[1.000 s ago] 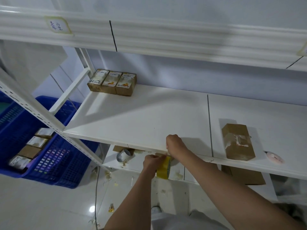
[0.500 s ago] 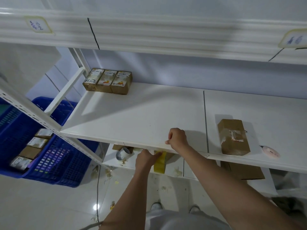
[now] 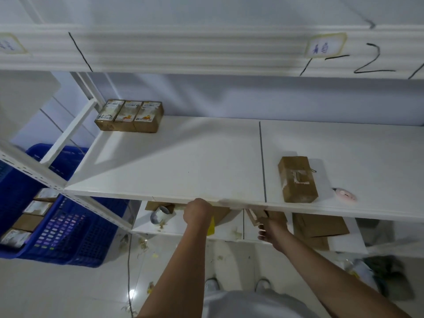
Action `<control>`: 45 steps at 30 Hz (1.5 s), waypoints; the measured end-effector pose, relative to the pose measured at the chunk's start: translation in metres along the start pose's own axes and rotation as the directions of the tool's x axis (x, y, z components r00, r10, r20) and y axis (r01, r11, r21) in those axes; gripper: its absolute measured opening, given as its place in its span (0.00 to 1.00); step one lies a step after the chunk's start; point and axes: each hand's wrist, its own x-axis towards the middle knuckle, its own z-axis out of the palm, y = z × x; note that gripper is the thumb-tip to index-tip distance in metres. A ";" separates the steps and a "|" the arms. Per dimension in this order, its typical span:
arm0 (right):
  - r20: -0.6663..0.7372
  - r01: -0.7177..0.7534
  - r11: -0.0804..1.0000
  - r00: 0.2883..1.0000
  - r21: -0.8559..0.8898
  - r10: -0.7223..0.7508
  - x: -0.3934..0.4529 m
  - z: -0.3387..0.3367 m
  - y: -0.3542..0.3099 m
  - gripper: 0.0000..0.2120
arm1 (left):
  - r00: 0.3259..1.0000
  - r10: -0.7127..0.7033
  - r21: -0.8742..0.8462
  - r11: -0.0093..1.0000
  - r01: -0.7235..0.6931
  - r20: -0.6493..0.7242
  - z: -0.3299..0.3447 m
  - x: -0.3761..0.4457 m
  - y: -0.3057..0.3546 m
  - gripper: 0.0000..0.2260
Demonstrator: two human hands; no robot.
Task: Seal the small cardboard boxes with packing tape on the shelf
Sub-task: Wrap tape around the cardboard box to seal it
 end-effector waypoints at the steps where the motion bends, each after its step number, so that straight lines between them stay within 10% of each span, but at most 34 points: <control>1: 0.049 -0.066 0.996 0.997 0.060 0.063 0.003 -0.004 0.002 0.08 | 1.000 0.006 0.030 1.000 -0.005 -0.001 0.001 -0.002 0.001 0.11; 10: 0.217 -0.098 0.987 0.974 0.127 0.068 0.007 0.008 -0.012 0.09 | 0.996 0.009 -0.002 1.000 -0.009 0.084 -0.001 -0.011 0.014 0.12; 18: 0.345 -0.216 0.953 0.929 0.213 0.134 0.010 0.043 -0.011 0.12 | 0.923 0.075 -0.590 0.788 0.176 0.376 0.024 -0.019 0.017 0.06; 24: 0.311 -0.201 0.949 0.943 0.242 0.121 0.014 0.052 -0.006 0.10 | 0.900 0.150 -0.695 0.690 0.201 0.409 0.031 -0.008 0.008 0.05; 31: 0.156 -0.072 0.979 0.987 0.192 0.042 0.024 0.053 0.000 0.18 | 0.880 0.209 -0.674 0.723 0.155 0.426 0.041 -0.005 0.015 0.11; 39: -0.042 -0.116 0.991 0.992 0.068 0.119 0.009 0.068 -0.020 0.07 | 0.878 0.118 -0.666 0.700 0.257 0.463 0.049 0.000 0.021 0.02; 45: 0.087 -0.199 0.975 0.978 0.096 0.191 -0.018 0.054 -0.022 0.05 | 0.836 0.104 -0.625 0.715 0.315 0.539 0.042 0.004 0.025 0.08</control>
